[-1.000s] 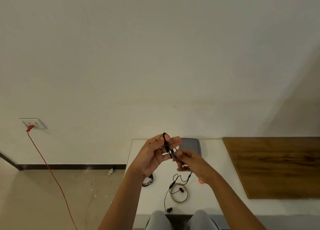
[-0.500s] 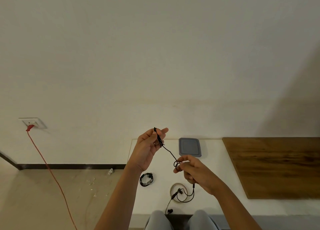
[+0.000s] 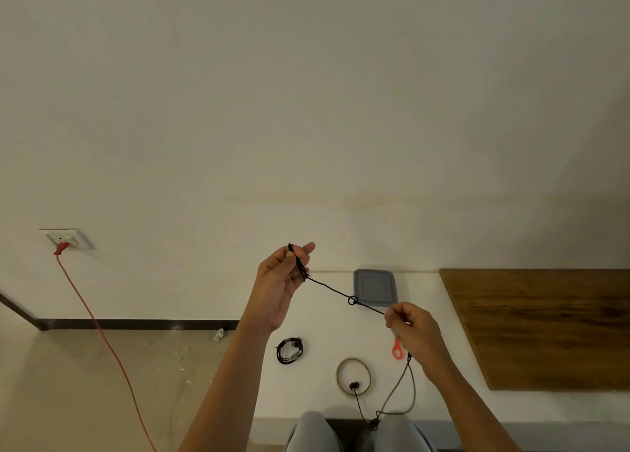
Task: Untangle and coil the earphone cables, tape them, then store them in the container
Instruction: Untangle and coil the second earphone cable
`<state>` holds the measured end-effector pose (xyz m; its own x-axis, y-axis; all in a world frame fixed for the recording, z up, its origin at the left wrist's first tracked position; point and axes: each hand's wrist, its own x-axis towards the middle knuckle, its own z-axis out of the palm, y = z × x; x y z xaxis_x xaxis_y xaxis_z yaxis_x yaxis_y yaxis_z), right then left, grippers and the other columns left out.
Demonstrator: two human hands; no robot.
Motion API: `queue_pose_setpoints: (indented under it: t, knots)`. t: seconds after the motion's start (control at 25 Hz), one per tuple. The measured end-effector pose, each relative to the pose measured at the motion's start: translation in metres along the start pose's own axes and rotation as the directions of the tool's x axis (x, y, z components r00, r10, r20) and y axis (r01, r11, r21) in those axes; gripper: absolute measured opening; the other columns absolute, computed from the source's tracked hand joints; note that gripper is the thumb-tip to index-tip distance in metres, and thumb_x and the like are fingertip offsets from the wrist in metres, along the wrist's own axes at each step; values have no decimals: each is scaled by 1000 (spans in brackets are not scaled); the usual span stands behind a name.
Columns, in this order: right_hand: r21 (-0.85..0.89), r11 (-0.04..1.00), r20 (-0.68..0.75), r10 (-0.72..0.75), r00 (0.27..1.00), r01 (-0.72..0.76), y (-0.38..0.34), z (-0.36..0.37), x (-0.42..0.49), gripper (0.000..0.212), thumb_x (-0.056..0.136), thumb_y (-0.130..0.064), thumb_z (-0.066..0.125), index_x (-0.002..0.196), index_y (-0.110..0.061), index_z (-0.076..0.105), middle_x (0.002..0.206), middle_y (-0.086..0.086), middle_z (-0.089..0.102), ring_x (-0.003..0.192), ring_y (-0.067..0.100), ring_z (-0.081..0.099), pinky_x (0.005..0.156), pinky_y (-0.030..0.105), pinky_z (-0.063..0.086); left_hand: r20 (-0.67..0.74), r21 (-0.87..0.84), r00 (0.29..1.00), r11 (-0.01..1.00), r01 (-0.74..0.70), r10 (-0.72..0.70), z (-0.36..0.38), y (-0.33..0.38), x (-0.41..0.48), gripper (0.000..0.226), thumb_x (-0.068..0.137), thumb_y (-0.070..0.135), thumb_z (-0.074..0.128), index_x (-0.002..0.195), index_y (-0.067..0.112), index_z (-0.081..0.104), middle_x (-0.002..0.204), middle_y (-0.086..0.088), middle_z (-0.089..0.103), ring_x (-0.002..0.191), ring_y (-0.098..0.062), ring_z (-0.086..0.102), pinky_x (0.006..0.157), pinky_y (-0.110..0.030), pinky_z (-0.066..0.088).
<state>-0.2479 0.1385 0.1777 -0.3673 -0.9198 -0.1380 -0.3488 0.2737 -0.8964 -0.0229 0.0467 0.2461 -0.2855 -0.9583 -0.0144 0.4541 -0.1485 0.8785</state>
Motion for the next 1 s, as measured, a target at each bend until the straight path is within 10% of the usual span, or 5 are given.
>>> queue_pose_setpoints:
  t: [1.0]
  knots:
    - [-298, 931, -4, 220, 975, -212, 31, -24, 29, 57, 99, -42, 38, 54, -12, 56, 60, 4, 65, 51, 13, 55, 59, 23, 43, 1, 0, 1000, 1000, -25, 25, 5, 5, -1, 26, 101, 2, 36, 86, 6, 58, 106, -21, 54, 124, -18, 56, 104, -39, 39]
